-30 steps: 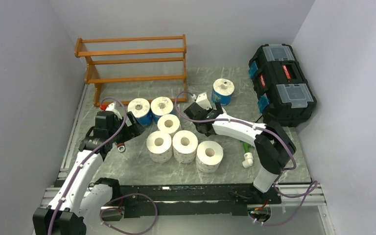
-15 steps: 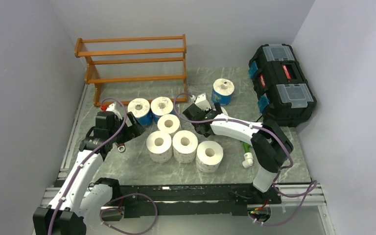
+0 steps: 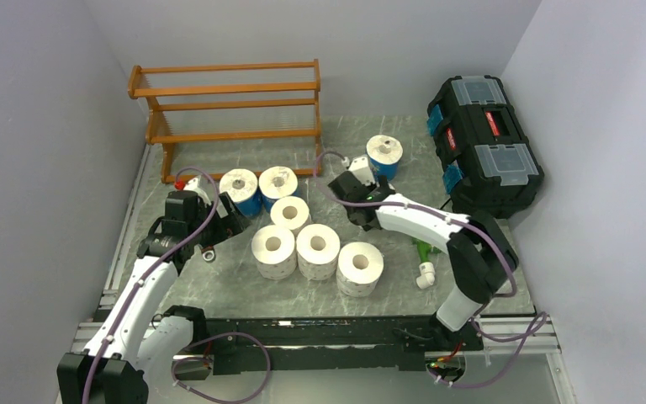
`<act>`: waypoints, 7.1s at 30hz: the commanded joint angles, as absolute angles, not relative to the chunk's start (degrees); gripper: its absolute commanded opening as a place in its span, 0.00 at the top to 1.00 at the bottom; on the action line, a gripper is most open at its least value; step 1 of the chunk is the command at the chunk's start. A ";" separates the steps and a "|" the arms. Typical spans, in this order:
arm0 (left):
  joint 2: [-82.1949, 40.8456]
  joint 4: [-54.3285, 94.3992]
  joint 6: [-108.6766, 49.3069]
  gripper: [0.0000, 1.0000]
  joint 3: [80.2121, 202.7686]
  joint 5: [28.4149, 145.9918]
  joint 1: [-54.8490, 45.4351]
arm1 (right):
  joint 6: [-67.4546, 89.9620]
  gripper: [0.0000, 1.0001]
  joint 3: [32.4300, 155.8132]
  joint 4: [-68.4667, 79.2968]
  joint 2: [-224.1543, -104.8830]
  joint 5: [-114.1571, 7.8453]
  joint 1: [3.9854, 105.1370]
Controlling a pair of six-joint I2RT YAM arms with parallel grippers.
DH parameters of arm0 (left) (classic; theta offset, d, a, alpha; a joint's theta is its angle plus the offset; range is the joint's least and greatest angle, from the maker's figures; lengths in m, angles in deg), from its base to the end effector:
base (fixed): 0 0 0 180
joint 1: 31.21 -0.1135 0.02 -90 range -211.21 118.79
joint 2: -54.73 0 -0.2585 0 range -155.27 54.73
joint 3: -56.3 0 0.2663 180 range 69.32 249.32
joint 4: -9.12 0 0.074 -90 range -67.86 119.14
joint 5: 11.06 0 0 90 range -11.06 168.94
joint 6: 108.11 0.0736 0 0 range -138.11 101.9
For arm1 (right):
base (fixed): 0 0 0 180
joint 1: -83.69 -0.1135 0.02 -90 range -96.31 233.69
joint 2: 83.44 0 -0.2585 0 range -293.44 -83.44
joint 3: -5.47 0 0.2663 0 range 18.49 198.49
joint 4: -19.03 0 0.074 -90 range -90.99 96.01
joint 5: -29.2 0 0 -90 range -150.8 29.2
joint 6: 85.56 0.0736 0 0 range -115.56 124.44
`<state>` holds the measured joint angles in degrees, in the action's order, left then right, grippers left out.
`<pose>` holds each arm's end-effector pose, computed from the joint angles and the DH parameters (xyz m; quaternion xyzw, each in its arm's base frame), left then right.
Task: Place and organize the paper towels onto the shelf
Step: Adjust the paper towel at the center of the board, then pick up the paper towel from the center of the board, then place the paper towel on the shelf.
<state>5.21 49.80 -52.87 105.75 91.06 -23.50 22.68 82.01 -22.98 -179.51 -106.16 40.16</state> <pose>0.2249 -0.0460 0.2145 -0.1686 0.8892 -0.2395 0.3515 0.2958 0.2088 0.1710 -0.1033 0.8934 -0.2043 0.3865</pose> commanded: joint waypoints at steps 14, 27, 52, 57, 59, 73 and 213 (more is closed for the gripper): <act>4.90 48.11 -53.43 0.01 105.86 92.65 -23.65 | 31.90 0.35 70.62 -11.86 -157.87 -68.69 61.83; 5.00 48.07 -53.41 0.01 105.71 92.98 -23.65 | 36.72 0.25 65.49 -8.54 -153.63 -59.67 69.06; 3.71 47.61 -53.60 0.01 105.72 94.09 -23.65 | 25.26 0.19 82.54 -16.69 -164.77 -80.94 54.91; 3.68 47.69 -53.49 0.01 105.60 94.21 -23.65 | 23.87 0.19 85.48 -16.05 -169.33 -81.03 54.86; 3.49 47.71 -53.52 0.01 105.71 94.31 -23.65 | 23.64 0.20 86.60 -16.20 -171.03 -80.76 54.86; 3.66 47.82 -53.47 0.01 105.49 94.13 -23.65 | 23.40 0.22 86.01 -14.70 -175.92 -79.29 56.03; -27.23 -31.78 -36.84 0.01 111.42 91.50 -13.01 | 15.91 0.68 161.72 -27.16 -210.73 -72.18 41.77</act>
